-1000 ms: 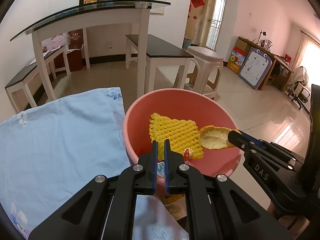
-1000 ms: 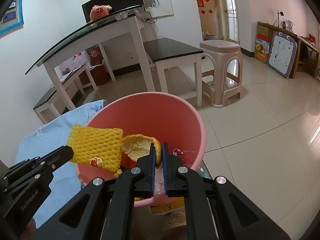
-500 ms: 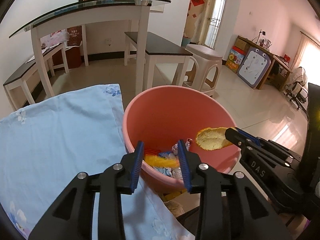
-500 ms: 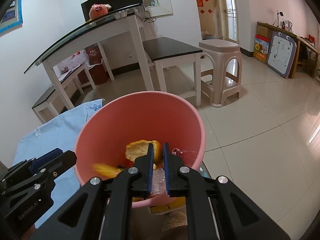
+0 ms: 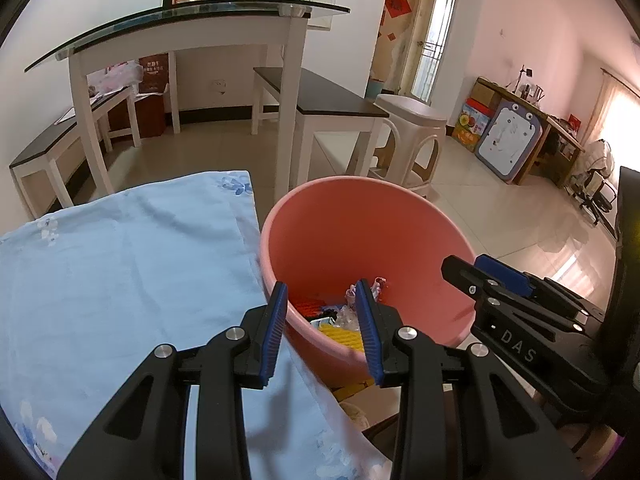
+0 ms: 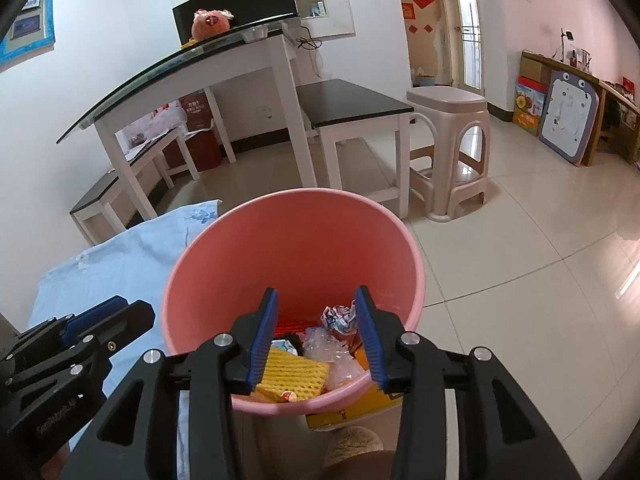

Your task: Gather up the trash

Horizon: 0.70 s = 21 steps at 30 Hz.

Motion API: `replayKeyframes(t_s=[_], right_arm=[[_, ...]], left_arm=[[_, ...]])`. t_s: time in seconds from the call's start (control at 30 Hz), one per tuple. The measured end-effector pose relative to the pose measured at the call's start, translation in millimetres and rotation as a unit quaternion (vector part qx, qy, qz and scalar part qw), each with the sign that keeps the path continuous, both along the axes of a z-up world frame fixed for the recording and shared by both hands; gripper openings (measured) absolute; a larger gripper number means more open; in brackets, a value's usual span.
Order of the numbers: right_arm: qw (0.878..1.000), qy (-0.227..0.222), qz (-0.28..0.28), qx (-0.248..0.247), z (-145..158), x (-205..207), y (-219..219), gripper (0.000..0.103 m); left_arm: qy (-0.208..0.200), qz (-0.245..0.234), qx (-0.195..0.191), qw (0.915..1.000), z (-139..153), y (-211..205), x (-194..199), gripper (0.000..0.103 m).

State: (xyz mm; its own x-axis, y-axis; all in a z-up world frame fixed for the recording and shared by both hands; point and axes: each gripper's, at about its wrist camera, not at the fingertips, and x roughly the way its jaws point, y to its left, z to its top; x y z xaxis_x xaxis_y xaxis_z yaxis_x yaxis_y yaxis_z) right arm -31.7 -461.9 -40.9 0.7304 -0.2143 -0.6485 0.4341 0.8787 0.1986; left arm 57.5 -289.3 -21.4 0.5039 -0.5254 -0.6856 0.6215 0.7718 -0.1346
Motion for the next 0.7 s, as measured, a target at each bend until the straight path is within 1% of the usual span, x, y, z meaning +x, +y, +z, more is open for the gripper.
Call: replayKeyframes(t_s=[0.07, 0.3, 0.5, 0.57, 0.7], right_arm=[[1.000, -0.003, 0.006, -0.001, 3, -2, 4, 0.046], [1.000, -0.013, 0.028, -0.007, 12, -10, 25, 0.054], [0.999, -0.024, 0.045, -0.007, 21, -19, 44, 0.058], [0.998, -0.030, 0.050, -0.006, 24, -24, 51, 0.063], [0.997, -0.039, 0.059, -0.011, 30, -33, 66, 0.068]], left_arm=[[0.000, 0.000, -0.001, 1.0000, 1, 3, -2, 0.036], [-0.003, 0.017, 0.000, 0.9999, 5, 19, -7, 0.036], [-0.015, 0.034, -0.002, 0.9993, 13, 36, -15, 0.036], [-0.019, 0.038, -0.003, 0.9991, 16, 42, -18, 0.036], [-0.031, 0.043, -0.002, 0.9986, 23, 53, -30, 0.036]])
